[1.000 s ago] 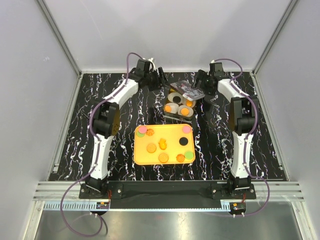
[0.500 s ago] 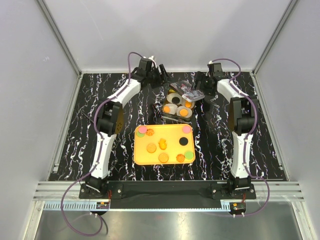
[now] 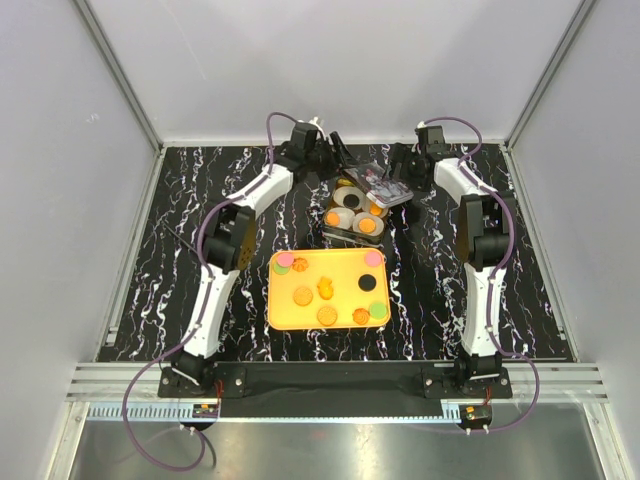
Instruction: Pack the cookies
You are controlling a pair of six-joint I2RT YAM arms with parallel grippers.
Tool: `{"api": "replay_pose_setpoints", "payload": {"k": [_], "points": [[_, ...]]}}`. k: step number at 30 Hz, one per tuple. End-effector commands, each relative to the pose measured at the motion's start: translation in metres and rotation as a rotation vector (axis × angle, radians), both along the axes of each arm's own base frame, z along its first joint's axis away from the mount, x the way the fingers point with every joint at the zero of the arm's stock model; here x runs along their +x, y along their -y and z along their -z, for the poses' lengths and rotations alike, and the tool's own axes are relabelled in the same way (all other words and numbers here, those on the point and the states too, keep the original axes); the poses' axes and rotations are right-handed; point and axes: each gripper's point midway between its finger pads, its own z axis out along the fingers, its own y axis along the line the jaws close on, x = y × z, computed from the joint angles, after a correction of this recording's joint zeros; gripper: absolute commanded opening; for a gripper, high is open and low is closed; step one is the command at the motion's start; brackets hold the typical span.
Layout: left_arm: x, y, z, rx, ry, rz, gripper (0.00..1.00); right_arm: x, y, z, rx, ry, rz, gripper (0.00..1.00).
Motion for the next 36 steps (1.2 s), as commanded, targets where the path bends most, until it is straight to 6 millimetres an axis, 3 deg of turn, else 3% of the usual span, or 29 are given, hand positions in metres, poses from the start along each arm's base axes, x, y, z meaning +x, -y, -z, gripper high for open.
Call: {"api": "replay_pose_setpoints", "payload": {"k": [1,11,18,23,25,26,27,30,33,36], "points": [[0.004,0.021,-0.011,-0.084,0.015,0.001,0.66,-0.010,-0.009,-0.003,-0.007,-0.018,-0.030,0.96],[-0.012,0.036,-0.016,-0.124,-0.013,-0.025,0.52,-0.010,-0.011,-0.007,0.015,-0.015,-0.030,0.96],[-0.014,0.045,-0.030,-0.213,-0.003,-0.022,0.24,-0.012,-0.009,-0.010,0.007,-0.010,-0.026,0.96],[-0.023,0.048,-0.058,-0.260,0.031,0.020,0.02,-0.011,0.003,-0.028,-0.008,0.015,-0.004,0.97],[-0.027,0.047,-0.071,-0.294,0.050,0.050,0.00,-0.010,0.010,-0.042,-0.015,0.037,0.014,0.97],[-0.030,0.044,-0.065,-0.316,0.017,0.051,0.00,-0.009,0.016,-0.047,-0.014,0.042,0.028,0.98],[-0.028,0.040,-0.082,-0.369,0.065,0.060,0.00,-0.010,0.018,-0.053,-0.008,0.051,0.030,0.98],[-0.032,0.033,-0.097,-0.483,0.060,0.124,0.00,-0.012,0.029,-0.079,0.004,0.091,0.052,0.98],[-0.040,0.025,-0.109,-0.534,0.050,0.174,0.00,-0.016,0.036,-0.095,0.012,0.117,0.062,0.98],[-0.048,0.011,-0.120,-0.575,0.034,0.225,0.00,-0.022,0.036,-0.099,0.037,0.117,0.052,0.99]]}}
